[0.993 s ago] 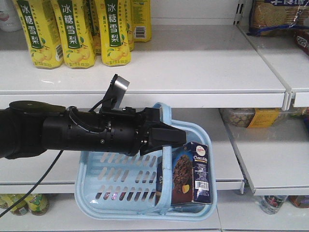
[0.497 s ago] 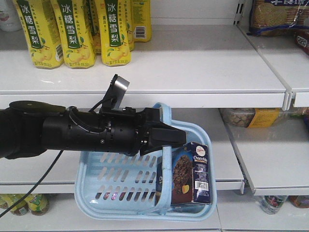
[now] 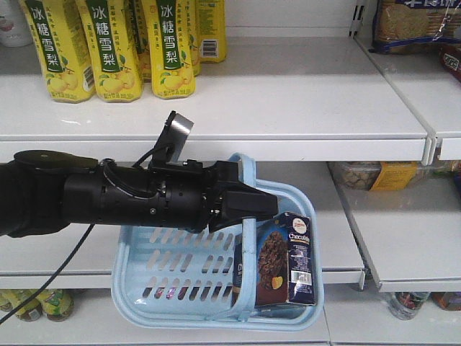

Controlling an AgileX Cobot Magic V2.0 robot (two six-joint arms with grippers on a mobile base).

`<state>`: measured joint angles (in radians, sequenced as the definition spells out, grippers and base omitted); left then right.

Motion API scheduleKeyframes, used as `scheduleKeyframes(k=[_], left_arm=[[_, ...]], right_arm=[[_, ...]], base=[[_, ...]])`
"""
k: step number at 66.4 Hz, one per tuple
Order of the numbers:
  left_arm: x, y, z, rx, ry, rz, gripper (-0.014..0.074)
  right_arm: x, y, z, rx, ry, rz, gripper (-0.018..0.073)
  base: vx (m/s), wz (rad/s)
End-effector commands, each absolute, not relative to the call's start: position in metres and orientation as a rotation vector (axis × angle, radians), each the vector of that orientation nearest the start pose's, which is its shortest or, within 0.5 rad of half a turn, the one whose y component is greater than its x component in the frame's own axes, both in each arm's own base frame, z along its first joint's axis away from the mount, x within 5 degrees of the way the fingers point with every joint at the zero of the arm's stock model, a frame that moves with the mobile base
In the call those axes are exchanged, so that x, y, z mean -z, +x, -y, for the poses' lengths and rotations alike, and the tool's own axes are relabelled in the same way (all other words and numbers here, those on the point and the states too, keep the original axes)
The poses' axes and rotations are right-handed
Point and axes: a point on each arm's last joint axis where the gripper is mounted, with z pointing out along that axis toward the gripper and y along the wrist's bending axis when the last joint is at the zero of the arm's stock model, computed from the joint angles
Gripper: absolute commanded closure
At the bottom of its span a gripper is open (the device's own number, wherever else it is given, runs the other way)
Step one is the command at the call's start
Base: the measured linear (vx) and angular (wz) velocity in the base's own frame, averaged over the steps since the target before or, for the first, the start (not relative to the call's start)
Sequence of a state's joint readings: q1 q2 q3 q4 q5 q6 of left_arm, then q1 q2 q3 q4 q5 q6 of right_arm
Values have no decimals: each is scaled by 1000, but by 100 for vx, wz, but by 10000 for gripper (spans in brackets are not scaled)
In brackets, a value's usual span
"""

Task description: Left arm holds basket, right arm returns cookies

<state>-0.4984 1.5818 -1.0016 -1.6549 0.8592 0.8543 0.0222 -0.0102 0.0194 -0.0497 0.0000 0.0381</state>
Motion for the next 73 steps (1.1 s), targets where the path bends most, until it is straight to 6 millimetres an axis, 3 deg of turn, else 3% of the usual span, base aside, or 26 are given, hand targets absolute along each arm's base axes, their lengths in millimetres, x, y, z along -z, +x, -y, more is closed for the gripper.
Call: scheduleKeyframes(k=[1, 15, 22, 36, 52, 73], left_arm=[[-318, 251, 218, 1785, 247, -2061, 603], [-318, 251, 218, 1785, 247, -2061, 603], [-318, 251, 218, 1785, 247, -2061, 603], [-318, 251, 218, 1785, 247, -2061, 603], [-318, 251, 218, 1785, 247, -2061, 603], [-318, 251, 218, 1785, 247, -2061, 603]], right_arm=[[-243, 54, -1, -12, -21, -1356, 563], [-292, 76, -1, -47, 14, -1459, 563], [-303, 92, -2, -73, 41, -1506, 563], [-297, 112, -2, -75, 45, -1568, 563], [-298, 113, -2, -77, 47, -1559, 542], [-297, 113, -2, -97, 67, -1567, 326]], base=[[0, 0], [0, 0], [0, 0], [0, 0], [0, 0], [0, 0]])
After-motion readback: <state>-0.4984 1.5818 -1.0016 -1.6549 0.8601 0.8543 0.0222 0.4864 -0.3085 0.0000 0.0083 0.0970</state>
